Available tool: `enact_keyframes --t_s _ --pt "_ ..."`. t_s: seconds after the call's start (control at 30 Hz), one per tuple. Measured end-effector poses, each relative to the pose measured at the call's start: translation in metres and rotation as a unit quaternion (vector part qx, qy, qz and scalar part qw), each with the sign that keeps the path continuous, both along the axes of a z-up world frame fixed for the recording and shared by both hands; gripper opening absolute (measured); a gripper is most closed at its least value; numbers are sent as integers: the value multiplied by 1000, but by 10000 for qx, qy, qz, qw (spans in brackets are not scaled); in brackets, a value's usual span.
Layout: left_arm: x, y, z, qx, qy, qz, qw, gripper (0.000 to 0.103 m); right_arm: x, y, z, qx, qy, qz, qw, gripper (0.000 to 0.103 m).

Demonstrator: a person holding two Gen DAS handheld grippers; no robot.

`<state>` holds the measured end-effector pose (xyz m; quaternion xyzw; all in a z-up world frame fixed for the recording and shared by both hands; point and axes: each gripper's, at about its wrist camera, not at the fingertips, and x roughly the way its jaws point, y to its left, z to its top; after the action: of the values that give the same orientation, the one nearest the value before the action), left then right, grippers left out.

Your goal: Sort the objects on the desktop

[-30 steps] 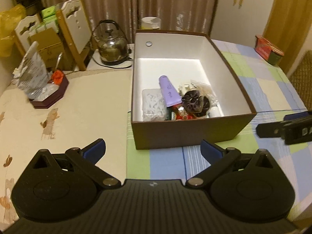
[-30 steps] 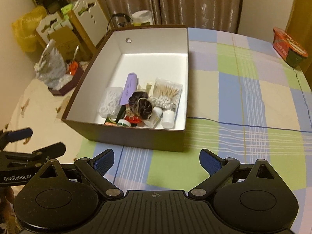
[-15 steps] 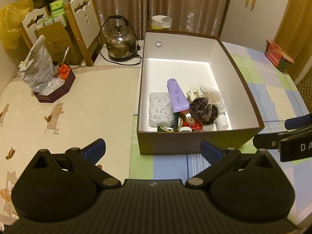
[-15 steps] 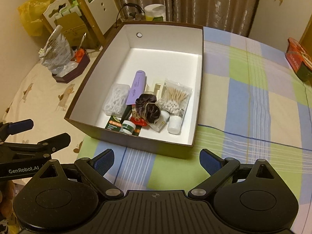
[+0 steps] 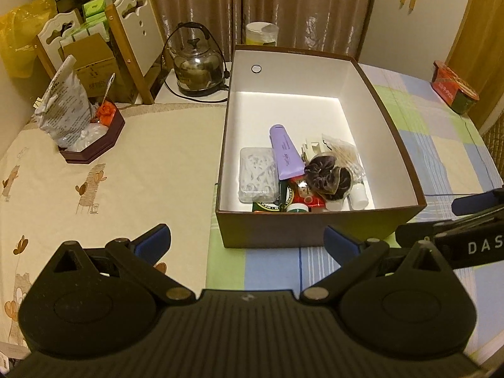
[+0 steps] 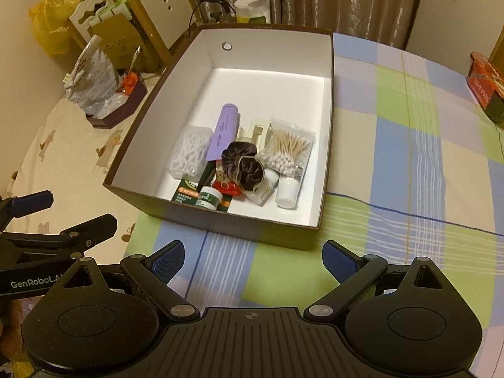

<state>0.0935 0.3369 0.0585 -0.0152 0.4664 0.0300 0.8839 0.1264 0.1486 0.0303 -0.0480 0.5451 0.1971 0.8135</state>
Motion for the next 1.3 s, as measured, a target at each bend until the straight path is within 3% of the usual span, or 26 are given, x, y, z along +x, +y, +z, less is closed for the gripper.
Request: enact_keyframes --t_s 1.3 --pt "-21 -32 -12 -18 68 -108 9999 102 -18 -33 -17 4 137 -278 9995 97"
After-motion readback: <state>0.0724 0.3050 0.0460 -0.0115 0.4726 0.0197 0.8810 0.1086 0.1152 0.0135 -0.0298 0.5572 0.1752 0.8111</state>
